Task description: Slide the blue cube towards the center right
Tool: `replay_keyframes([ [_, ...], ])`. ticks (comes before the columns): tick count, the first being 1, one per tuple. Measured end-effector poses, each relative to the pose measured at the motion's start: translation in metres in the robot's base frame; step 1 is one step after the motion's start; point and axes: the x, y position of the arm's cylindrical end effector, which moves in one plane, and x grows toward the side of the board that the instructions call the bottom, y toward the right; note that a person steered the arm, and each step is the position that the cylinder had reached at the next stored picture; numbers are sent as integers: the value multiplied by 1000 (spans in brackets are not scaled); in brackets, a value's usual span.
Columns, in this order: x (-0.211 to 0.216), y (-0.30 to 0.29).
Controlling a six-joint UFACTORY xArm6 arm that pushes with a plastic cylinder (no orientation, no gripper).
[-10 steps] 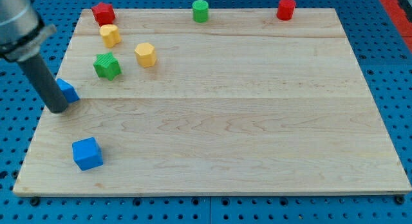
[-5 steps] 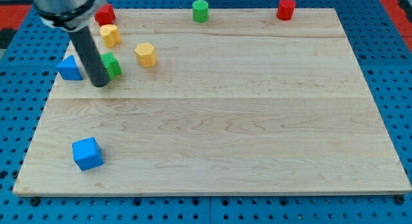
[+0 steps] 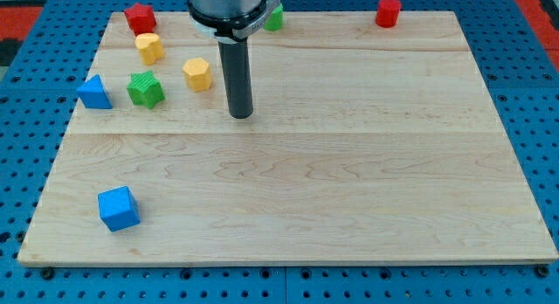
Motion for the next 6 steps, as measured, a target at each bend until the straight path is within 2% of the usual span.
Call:
replay_keyframes([
  [3, -17, -15],
  [4, 61, -32],
  [5, 64, -110],
  [6, 92, -183],
])
